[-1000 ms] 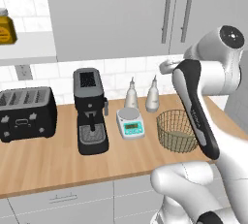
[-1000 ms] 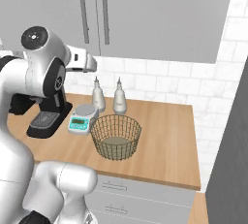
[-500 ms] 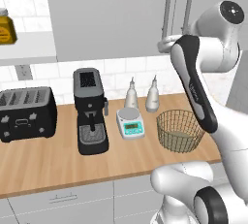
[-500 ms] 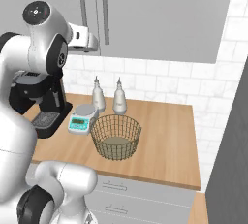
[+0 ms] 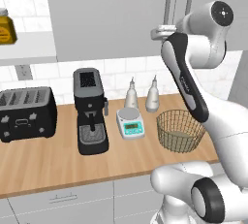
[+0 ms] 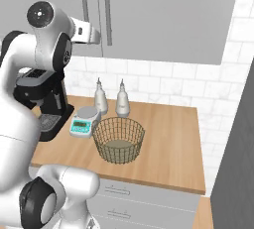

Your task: Open the cabinet, pick up the bread from the cabinet and place it in the basket. Then move the basket to the dining counter.

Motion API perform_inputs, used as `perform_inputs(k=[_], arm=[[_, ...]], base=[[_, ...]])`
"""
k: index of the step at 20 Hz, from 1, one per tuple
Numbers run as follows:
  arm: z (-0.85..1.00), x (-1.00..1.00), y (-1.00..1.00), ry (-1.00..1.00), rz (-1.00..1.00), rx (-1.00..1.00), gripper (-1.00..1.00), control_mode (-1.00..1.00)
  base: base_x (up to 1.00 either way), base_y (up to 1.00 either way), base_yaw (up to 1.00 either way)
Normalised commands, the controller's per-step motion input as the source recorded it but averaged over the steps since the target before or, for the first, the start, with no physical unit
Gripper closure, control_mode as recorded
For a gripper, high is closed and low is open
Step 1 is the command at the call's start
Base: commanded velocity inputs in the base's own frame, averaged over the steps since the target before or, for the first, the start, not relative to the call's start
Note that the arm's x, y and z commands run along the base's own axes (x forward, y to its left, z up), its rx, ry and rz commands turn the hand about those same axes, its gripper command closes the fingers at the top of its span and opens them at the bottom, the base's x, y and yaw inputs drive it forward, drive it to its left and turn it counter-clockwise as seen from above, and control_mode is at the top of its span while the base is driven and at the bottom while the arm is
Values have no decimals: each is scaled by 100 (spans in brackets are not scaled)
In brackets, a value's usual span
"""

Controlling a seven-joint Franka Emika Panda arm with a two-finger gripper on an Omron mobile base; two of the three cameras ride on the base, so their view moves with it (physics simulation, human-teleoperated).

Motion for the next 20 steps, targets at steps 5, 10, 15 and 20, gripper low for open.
perform_inputs(k=[5, 10, 15, 20], arm=[[45, 46, 1, 0, -1, 5, -100, -100], [23, 24, -23, 0, 0, 1, -100, -100], [-2, 0, -11, -2, 0, 0, -100, -100], [-10, 6, 8, -10, 0, 1, -100, -100]], base=[[0, 0, 0], [0, 0, 0], [0, 0, 0], [0, 0, 0]])
